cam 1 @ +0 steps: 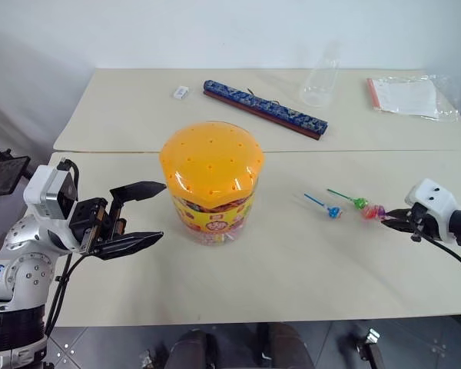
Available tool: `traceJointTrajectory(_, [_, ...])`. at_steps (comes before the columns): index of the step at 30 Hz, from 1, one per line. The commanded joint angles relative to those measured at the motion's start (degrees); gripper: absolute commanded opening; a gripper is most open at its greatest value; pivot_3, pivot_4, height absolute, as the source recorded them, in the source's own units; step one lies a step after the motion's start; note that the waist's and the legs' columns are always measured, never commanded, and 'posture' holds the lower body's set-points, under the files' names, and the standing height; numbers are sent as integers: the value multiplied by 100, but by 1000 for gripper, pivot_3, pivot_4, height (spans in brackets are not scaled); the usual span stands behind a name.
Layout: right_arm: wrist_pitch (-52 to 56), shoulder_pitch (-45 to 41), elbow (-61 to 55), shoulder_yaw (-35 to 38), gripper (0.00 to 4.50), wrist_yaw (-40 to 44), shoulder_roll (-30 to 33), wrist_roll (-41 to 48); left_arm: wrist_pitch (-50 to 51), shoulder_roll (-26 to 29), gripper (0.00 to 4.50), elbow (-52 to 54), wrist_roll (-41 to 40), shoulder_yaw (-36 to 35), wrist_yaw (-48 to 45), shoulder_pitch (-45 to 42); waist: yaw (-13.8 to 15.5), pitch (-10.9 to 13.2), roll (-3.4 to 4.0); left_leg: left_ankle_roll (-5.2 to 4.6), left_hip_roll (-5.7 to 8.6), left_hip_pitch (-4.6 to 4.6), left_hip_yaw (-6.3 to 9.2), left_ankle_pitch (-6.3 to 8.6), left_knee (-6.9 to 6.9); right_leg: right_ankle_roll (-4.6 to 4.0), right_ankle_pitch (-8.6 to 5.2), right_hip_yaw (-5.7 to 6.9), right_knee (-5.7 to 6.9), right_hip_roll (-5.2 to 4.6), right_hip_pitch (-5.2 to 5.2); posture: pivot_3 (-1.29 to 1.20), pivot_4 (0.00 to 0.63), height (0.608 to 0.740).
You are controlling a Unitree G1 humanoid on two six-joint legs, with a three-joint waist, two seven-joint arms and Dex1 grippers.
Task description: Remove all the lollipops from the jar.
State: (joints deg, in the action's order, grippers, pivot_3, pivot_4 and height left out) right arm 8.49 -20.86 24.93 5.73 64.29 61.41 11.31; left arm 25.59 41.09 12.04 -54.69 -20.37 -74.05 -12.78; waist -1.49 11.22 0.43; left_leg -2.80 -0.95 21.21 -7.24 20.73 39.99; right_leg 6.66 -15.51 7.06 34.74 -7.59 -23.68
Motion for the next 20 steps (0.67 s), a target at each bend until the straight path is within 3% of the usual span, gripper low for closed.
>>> traceJointTrajectory(1, [-481, 130, -288, 579, 2710, 373, -43, 505, -38, 172, 4500, 233, -6, -255, -24, 158, 0, 0, 0, 0, -1, 0, 3, 0, -1, 0, 0, 0, 0, 1, 0, 0, 150, 740])
traceJointTrajectory(6, [-963, 42, -1376, 1130, 4424, 861, -776, 1655, -167, 327, 4500, 38, 279, -460, 111, 471, -9, 0, 0, 0, -5, -3, 8, 0, 0, 0, 0, 18, 0, 5, 6, 0, 150, 740])
traceJointTrajectory(12, [-245, 96, -2655, 592, 4467, 1045, -1347, 2288, -648, 319, 4500, -490, 1464, -334, 860, 774, 29, 0, 0, 1, -4, 0, 23, 1, 0, -1, 0, 21, 3, -5, 6, 0, 150, 740])
traceJointTrajectory(20, [-1336, 396, -2362, -114, 4467, 884, -2251, 1419, -1755, -197, 4500, -860, 3008, -88, 2152, 1163, 143, -1, -2, 6, 4, 5, 32, 5, -1, -1, 1, 33, 2, -16, 5, 0, 150, 740])
